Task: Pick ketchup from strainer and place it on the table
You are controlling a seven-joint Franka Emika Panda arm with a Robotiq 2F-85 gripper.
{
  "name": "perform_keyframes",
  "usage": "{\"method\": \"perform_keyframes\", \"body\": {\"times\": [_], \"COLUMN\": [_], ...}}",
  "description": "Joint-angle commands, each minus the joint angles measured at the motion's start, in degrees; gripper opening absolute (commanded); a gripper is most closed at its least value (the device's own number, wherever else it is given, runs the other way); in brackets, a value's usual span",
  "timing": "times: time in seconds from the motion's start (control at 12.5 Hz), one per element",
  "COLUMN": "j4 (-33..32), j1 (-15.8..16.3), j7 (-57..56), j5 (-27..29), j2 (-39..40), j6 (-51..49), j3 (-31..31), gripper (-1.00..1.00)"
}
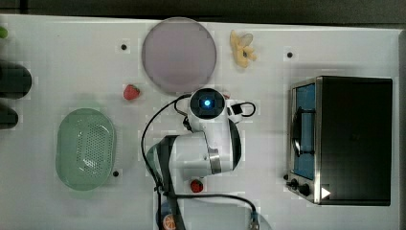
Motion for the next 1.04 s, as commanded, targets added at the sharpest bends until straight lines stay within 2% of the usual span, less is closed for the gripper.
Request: {"method": "perform_keyframes", "body": {"times": [0.08, 0.32, 0.48, 0.88, 1.04], "j4": [2.66, 8.34, 13.20, 26.31, 30.86], "j1": [0.17, 0.23, 0.27, 0.32, 0.31], "j7": [-1.83, -1.82, -1.71, 3.38, 3.53], "j5": [-0.96, -0.87, 0.62, 15.25, 15.39], "j2": [-3.08, -8.97, -12.81, -16.90, -17.54], "j6": [1.60, -0.75, -8.08, -31.06, -32.61], "j3": [-0.37, -0.10, 0.53, 2.00, 1.92], "gripper": [1.00, 1.00, 1.00, 1.00, 1.00]}}
